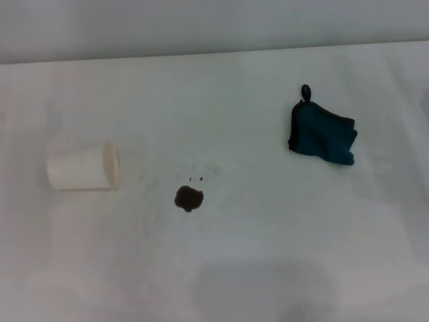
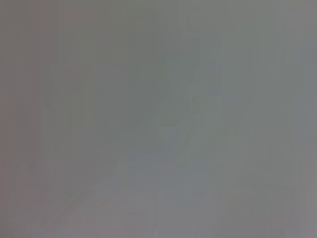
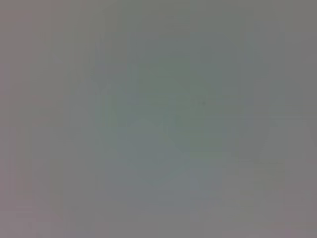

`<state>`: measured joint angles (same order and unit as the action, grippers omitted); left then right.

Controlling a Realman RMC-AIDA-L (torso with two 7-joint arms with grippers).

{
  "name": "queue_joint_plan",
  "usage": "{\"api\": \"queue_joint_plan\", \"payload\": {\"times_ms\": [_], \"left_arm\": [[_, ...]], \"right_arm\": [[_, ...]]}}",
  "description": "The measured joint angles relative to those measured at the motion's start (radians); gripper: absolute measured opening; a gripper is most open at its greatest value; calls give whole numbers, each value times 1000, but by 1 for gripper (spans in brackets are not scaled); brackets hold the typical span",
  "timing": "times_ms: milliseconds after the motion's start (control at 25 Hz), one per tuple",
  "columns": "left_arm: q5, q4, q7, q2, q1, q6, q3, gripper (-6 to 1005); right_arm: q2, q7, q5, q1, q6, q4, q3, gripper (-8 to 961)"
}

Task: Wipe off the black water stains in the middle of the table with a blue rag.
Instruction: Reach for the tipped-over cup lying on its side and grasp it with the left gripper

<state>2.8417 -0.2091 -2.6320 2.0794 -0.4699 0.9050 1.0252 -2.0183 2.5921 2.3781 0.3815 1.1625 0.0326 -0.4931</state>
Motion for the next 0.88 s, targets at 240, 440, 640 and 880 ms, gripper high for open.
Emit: {"api": "queue_joint_plan", "payload": {"times_ms": [240,440,640,880], "left_arm": [[87,80,0,0,-36,-6,-80,846],[87,70,9,-4,-51,-24,-138,847],[77,23,55,-8,-44,-15,-123,847],[-82,-87,152,-50,-49,-96,-20,846]], "right_arm": [[3,1,1,-5,-1,5,1,850],[4,4,1,-14,4,23,1,850],[5,4,1,-14,2,34,9,850],[6,2,1,-9,-4,34,52,849]]}}
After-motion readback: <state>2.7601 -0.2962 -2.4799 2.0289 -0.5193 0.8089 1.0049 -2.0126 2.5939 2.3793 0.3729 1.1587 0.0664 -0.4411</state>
